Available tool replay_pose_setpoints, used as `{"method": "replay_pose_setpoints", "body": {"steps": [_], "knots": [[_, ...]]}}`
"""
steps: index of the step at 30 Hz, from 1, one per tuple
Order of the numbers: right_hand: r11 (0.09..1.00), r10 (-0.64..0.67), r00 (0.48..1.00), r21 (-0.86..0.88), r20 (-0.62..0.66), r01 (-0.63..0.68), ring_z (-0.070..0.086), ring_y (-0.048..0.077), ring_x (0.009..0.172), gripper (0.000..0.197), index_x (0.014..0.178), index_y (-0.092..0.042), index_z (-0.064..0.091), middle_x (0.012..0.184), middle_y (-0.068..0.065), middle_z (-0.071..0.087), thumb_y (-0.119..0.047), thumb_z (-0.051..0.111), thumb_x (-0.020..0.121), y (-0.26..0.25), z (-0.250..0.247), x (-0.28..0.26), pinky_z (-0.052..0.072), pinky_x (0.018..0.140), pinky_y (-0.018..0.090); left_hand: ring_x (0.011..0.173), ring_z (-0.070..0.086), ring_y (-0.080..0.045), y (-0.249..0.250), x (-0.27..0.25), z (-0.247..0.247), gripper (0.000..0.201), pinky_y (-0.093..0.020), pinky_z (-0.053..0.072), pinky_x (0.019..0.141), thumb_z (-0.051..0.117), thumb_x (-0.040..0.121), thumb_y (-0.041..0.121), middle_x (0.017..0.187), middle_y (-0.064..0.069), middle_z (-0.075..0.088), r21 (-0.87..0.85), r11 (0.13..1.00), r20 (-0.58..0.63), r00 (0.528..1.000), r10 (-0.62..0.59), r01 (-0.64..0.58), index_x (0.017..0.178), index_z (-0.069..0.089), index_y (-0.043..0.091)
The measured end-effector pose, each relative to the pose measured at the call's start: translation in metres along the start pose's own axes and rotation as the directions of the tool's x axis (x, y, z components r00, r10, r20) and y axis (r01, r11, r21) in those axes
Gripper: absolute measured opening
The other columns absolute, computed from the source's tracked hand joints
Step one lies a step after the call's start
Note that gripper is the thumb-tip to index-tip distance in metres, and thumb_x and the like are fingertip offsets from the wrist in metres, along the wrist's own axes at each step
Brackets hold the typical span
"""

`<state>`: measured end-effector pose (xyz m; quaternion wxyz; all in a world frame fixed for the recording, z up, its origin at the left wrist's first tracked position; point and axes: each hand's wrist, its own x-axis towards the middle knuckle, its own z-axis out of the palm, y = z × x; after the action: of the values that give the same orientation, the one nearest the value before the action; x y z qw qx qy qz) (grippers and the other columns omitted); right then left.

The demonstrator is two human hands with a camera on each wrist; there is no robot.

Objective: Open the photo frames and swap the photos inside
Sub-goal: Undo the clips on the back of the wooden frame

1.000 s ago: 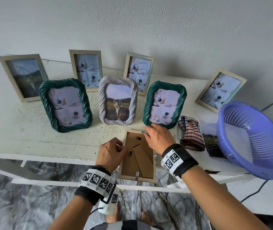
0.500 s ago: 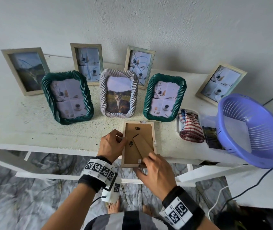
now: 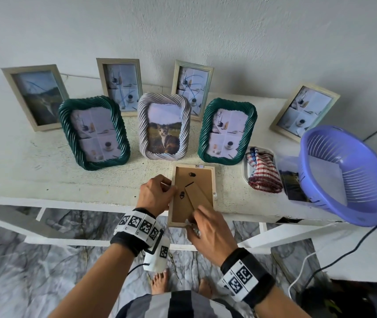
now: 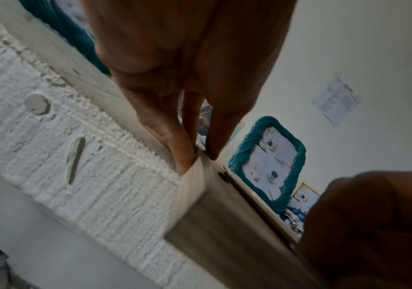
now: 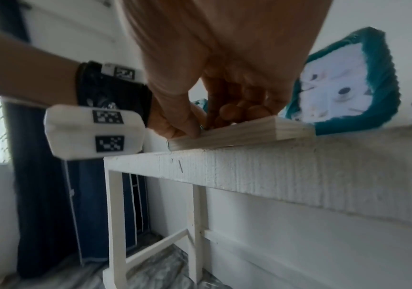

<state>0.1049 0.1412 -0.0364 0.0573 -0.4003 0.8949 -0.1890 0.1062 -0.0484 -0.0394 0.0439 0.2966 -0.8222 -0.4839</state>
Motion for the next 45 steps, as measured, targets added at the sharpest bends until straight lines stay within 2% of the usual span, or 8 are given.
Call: {"method": "replay_pose_setpoints", "body": {"steps": [5,13,17,21,26,31,39,45], "knots": [[0.954,-0.226,0.97,-0.179,0.087,0.239,0.043,0.008,0.063,0.012,0.084,-0.017,0.056,0.083,-0.003,0.049,-0.018,0.068,0.082,0.008,-0.006,0.007,0.047,0.065,0.023,0.072,0.069,-0.021,0.002,0.0,-0.001,0.019,-0.038,0.06,0.05,0.072,0.085,0.025,0.081,-0.003,0.07,0.019,1.0,0.003,1.0,0.007,-0.007,0.095,0.066,0.011],[0.852,-0.363,0.9,-0.304,0.242,0.426,0.052,0.016,0.067,0.025,0.098,-0.009,0.06,0.096,0.007,0.054,-0.007,0.065,0.074,0.016,-0.013,0.01,0.052,0.068,0.032,0.074,0.068,-0.021,0.001,0.0,-0.001,0.019,-0.033,0.06,0.055,0.072,0.084,0.027,0.079,-0.002,0.07,0.05,0.998,-0.015,1.0,0.027,-0.027,0.094,0.068,0.011],[0.911,-0.324,0.937,-0.225,0.133,0.347,0.051,0.016,0.072,0.016,0.096,-0.012,0.059,0.095,0.003,0.053,-0.025,0.057,0.086,0.015,-0.019,0.016,0.052,0.068,0.033,0.074,0.07,-0.021,-0.005,0.001,0.0,0.019,-0.039,0.061,0.058,0.073,0.084,0.03,0.081,-0.002,0.072,0.022,0.999,-0.01,0.999,0.032,-0.032,0.092,0.068,0.014],[0.969,-0.016,0.996,-0.248,-0.082,-0.005,0.052,0.018,0.081,0.039,0.096,-0.012,0.062,0.094,0.005,0.058,-0.045,0.042,0.09,0.014,-0.032,0.033,0.053,0.069,0.038,0.077,0.072,-0.02,-0.01,0.0,-0.001,0.027,-0.042,0.061,0.069,0.07,0.086,0.037,0.087,-0.002,0.074,-0.014,1.0,0.012,1.0,0.028,-0.028,0.101,0.069,0.015],[0.917,0.306,0.942,-0.309,0.136,-0.253,0.031,0.035,0.134,0.059,0.123,-0.009,0.057,0.15,0.015,0.033,-0.057,0.05,0.089,0.003,-0.037,0.04,0.027,0.109,0.049,0.085,0.068,-0.014,-0.01,-0.005,-0.003,0.027,-0.022,0.053,0.076,0.068,0.089,0.025,0.095,-0.003,0.074,0.059,0.996,0.018,0.997,0.07,-0.071,0.113,0.07,0.013],[0.897,0.347,0.938,-0.298,0.018,-0.327,0.041,0.03,0.12,0.055,0.118,-0.01,0.053,0.132,0.011,0.046,-0.055,0.052,0.087,0.0,-0.029,0.046,0.032,0.1,0.043,0.084,0.071,-0.018,-0.016,-0.002,-0.002,0.025,-0.044,0.061,0.074,0.072,0.085,0.025,0.089,-0.001,0.073,-0.035,0.999,0.027,0.999,0.02,-0.019,0.109,0.072,0.016],[0.88,0.311,0.946,-0.349,-0.089,-0.322,0.053,0.027,0.08,0.04,0.079,-0.008,0.067,0.079,0.008,0.064,-0.045,0.072,0.065,-0.008,-0.037,0.052,0.042,0.07,0.04,0.082,0.071,-0.022,-0.013,-0.002,0.001,0.027,-0.046,0.062,0.062,0.074,0.084,0.027,0.085,-0.001,0.072,-0.127,0.992,0.027,1.0,-0.004,0.008,0.109,0.071,0.016],[0.906,0.304,0.944,-0.268,-0.131,-0.329,0.056,0.021,0.086,0.034,0.09,-0.01,0.064,0.097,0.007,0.063,-0.042,0.057,0.084,0.005,-0.06,0.042,0.045,0.068,0.03,0.081,0.07,-0.02,-0.009,-0.003,-0.004,0.026,-0.043,0.062,0.06,0.07,0.088,0.027,0.088,-0.001,0.07,-0.129,0.992,0.05,0.999,-0.002,0.009,0.11,0.069,0.014]]}}
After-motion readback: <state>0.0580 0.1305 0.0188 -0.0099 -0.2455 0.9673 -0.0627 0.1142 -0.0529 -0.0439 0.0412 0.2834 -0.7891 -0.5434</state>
